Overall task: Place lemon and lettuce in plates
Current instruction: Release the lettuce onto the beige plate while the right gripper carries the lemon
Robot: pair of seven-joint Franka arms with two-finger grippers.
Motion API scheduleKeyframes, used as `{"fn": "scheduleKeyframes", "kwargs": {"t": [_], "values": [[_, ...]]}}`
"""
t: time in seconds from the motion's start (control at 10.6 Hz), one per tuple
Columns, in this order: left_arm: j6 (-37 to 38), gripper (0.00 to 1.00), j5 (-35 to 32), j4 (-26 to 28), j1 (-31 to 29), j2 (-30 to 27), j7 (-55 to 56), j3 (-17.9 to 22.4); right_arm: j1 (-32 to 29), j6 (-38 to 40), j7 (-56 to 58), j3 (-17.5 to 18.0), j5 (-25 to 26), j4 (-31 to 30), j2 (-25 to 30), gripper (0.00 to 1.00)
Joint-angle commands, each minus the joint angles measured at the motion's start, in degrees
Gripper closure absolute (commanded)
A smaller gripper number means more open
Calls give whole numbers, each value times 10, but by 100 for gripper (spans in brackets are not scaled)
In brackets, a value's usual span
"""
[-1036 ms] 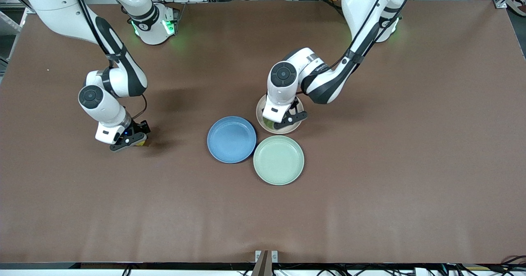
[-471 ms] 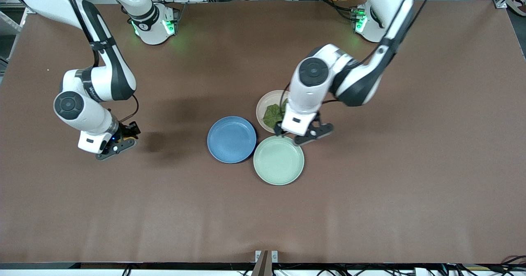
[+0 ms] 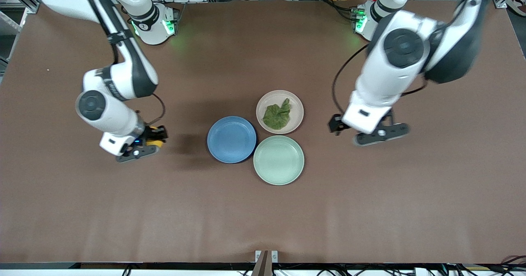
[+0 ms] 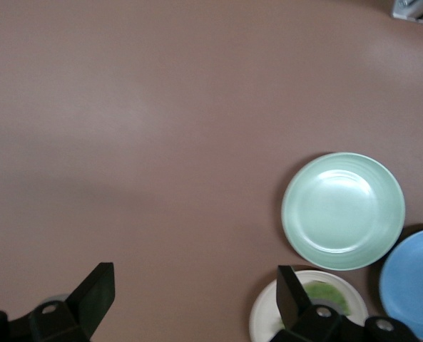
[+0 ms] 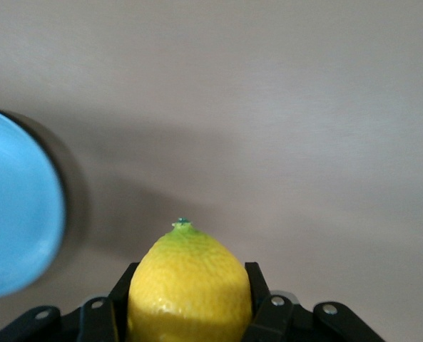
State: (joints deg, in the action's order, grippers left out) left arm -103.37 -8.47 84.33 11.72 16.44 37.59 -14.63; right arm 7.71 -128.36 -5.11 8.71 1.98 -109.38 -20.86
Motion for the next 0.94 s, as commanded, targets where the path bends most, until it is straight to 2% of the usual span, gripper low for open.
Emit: {"fn": "scheduleKeyframes", "kwargs": {"t": [0.0,0.19,0.38,0.66,0.85], "values": [[39,0,8,8,-42,-58,-42,-5,18,21,-113,29,-4,57,-42,100],[59,0,10,8,-67,-87,-76,-6,29,23,-218,75,3,86,-83,100],[76,0,28,8,-92,-115,-100,-5,73,25,-302,81,31,129,-128,100],[86,0,69,9,-150,-135,-197,-3,113,17,-350,84,37,167,-174,100],[101,0,76,13,-138,-147,-241,39,121,16,-359,84,51,185,-192,94]]}}
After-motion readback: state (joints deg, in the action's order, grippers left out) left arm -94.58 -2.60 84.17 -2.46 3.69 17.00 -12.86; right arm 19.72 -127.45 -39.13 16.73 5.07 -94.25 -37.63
